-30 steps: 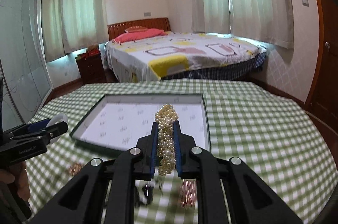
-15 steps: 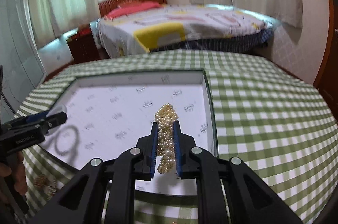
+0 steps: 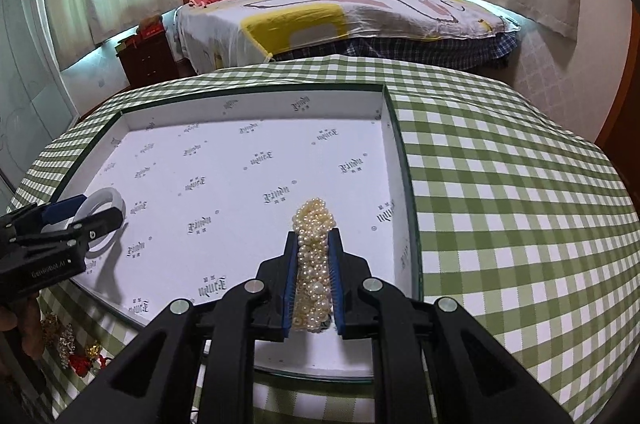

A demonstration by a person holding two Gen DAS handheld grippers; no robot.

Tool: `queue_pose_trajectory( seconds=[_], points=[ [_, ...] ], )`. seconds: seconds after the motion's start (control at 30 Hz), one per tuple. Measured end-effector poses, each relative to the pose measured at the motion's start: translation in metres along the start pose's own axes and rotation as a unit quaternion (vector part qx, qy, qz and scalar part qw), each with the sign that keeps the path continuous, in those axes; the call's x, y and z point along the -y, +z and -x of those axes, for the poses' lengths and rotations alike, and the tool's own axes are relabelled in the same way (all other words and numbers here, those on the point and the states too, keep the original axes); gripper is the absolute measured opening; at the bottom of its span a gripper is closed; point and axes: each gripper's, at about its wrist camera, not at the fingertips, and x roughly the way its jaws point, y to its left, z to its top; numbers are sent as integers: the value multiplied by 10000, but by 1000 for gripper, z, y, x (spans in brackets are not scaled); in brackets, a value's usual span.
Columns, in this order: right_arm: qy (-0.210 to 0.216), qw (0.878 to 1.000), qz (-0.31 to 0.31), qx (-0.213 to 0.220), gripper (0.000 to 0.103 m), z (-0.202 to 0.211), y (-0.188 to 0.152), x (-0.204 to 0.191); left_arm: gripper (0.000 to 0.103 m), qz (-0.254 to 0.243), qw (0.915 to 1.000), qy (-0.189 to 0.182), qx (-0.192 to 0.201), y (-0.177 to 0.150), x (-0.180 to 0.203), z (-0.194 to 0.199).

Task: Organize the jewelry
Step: 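Carry the bangle and pearl necklace into the green box and lower them, then open both tools to release the bangle and pearls, then withdraw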

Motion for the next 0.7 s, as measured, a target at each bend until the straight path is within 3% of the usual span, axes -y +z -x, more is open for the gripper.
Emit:
queue_pose_trajectory(
  seconds=[0.33, 0.47, 0.7],
  points=[
    [82, 10000, 26, 51, 40, 4, -2, -1, 72, -73, 10000, 27, 12, -2, 2, -2],
    [105, 9999, 15, 109, 45, 8, -2, -2, 78, -113, 9999, 20, 30, -1, 6, -2],
    [134, 9993, -17, 345, 49, 34, 2, -6, 79, -41, 9989, -7, 476, 4, 4, 29]
  ],
)
